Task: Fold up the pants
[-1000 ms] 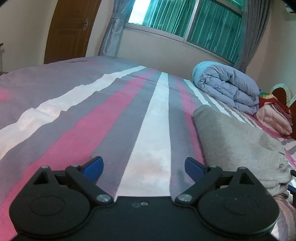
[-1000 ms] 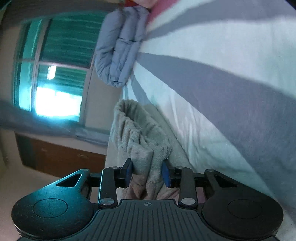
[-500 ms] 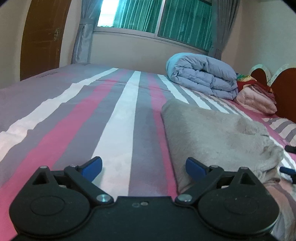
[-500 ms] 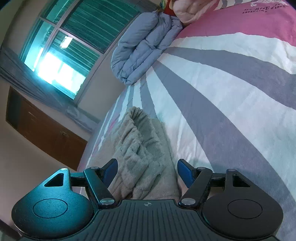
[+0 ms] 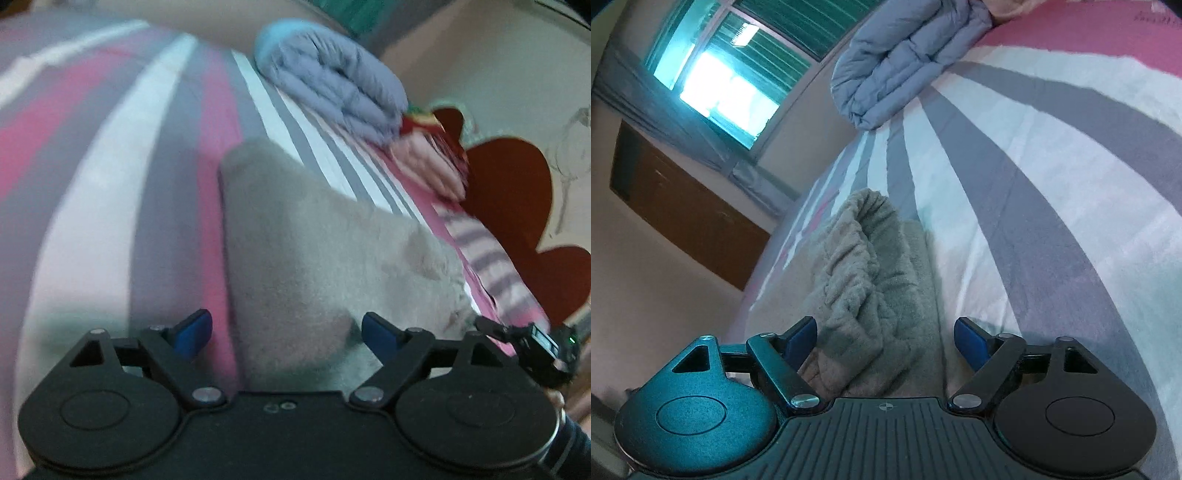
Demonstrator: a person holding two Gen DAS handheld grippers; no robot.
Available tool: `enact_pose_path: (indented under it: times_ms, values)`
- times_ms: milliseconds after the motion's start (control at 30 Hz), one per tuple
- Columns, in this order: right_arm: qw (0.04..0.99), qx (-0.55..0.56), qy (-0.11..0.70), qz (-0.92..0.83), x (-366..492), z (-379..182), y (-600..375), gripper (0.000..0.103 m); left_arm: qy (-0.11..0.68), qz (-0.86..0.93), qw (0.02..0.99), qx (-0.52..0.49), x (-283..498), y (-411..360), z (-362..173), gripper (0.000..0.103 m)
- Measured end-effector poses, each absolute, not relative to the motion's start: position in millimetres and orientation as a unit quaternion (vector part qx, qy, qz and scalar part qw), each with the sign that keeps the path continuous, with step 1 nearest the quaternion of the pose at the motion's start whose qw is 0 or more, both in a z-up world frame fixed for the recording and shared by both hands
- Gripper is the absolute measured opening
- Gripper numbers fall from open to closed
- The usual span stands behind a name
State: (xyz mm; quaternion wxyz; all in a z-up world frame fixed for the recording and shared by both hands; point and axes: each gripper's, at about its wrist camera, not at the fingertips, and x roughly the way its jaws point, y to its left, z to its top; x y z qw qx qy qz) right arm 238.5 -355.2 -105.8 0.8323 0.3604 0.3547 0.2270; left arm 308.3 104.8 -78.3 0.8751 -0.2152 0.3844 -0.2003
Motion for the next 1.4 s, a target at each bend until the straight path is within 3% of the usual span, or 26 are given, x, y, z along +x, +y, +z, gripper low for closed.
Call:
enact_pose_path:
  times_ms: [167, 233, 300, 433, 533, 833, 867, 933, 967, 1000, 1033, 1067, 1100, 1400]
  values:
    - [0.794, 0.377, 0.389, 0.275, 263.1, -118.6, -353.3, 0.081, 0.396, -0.246, 0.845, -0.263, 334.2, 111.1, -94.8, 0.080]
    - [0.778, 0.383, 0.405, 0.290, 276.9, -124.5, -346.7, 0.081, 0.392, -0.263, 0.829, -0.300, 343.2, 114.0, -101.5, 0.074]
    - [0.771, 0.384, 0.410, 0.299, 288.3, -126.9, -340.4, 0.080, 0.399, -0.262, 0.821, -0.313, 349.8, 112.5, -107.9, 0.041]
    - [0.781, 0.346, 0.420, 0.307, 302.1, -121.6, -326.0, 0.056, 0.381, -0.264, 0.824, -0.325, 345.2, 118.3, -109.3, 0.021]
    - [0.787, 0.333, 0.399, 0.331, 307.5, -106.2, -327.9, 0.048, 0.340, -0.280, 0.834, -0.333, 340.5, 127.6, -92.6, 0.017]
    - [0.792, 0.329, 0.338, 0.387, 403.3, -53.1, -304.4, 0.047, 0.284, -0.271, 0.871, -0.295, 433.9, 152.7, -33.5, 0.017]
    - [0.794, 0.330, 0.336, 0.384, 419.7, -51.2, -300.7, 0.047, 0.290, -0.264, 0.872, -0.293, 448.6, 153.5, -35.7, 0.021]
    - [0.796, 0.335, 0.342, 0.371, 456.3, -53.2, -289.3, 0.049, 0.309, -0.218, 0.885, -0.273, 474.5, 148.0, -48.3, 0.049]
    - [0.795, 0.335, 0.352, 0.364, 474.8, -59.3, -284.9, 0.052, 0.329, -0.168, 0.896, -0.246, 485.1, 143.0, -57.5, 0.097]
    - [0.802, 0.325, 0.368, 0.341, 490.8, -69.8, -278.6, 0.067, 0.347, -0.120, 0.904, -0.217, 490.5, 139.2, -66.8, 0.092]
    - [0.809, 0.311, 0.395, 0.304, 501.9, -82.9, -269.9, 0.094, 0.367, -0.100, 0.905, -0.192, 495.1, 135.0, -79.1, 0.094]
    - [0.810, 0.281, 0.448, 0.253, 514.3, -101.4, -261.2, 0.094, 0.359, -0.110, 0.908, -0.186, 491.7, 133.2, -85.0, 0.095]
    - [0.813, 0.268, 0.445, 0.264, 517.1, -108.0, -258.2, 0.097, 0.346, -0.108, 0.914, -0.181, 485.4, 132.1, -86.7, 0.095]
    - [0.862, 0.272, 0.334, 0.268, 434.8, -89.7, -315.4, 0.103, 0.288, -0.032, 0.948, -0.128, 374.7, 145.2, -62.4, 0.097]
